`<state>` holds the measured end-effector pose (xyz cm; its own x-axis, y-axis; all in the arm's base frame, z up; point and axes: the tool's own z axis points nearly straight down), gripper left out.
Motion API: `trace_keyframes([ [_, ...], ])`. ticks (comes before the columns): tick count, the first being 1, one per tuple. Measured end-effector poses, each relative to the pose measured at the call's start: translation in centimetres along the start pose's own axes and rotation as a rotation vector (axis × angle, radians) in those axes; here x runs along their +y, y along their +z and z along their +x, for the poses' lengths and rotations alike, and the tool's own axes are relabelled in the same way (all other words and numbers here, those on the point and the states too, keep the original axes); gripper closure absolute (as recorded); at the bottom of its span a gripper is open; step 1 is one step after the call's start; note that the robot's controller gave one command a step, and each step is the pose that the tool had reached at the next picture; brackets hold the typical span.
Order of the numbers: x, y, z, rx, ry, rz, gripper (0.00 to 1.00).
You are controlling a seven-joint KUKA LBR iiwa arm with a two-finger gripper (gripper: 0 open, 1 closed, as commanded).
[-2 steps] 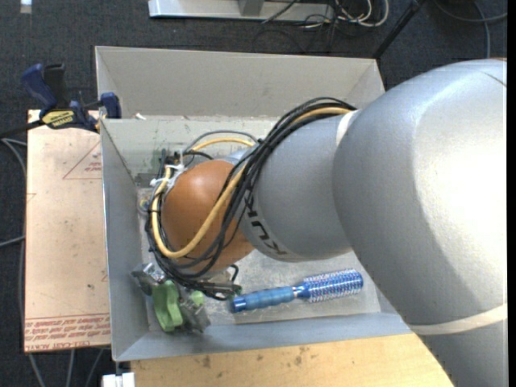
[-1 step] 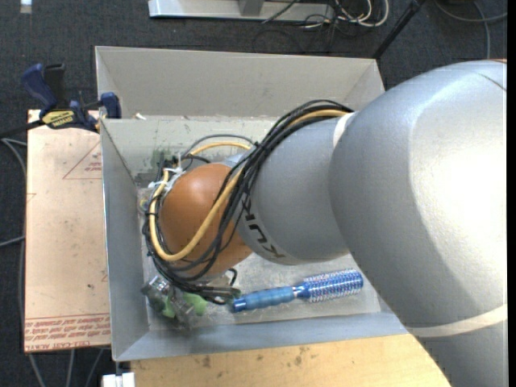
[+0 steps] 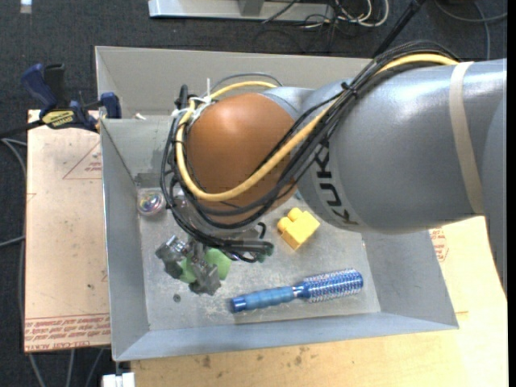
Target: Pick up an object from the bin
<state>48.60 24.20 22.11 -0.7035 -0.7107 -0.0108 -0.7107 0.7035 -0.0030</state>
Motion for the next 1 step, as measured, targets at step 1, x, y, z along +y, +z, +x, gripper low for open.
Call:
trace_keyframes([
  [1, -1.45, -1.36, 2.13, 0.007, 0.008, -0.002, 1.0],
])
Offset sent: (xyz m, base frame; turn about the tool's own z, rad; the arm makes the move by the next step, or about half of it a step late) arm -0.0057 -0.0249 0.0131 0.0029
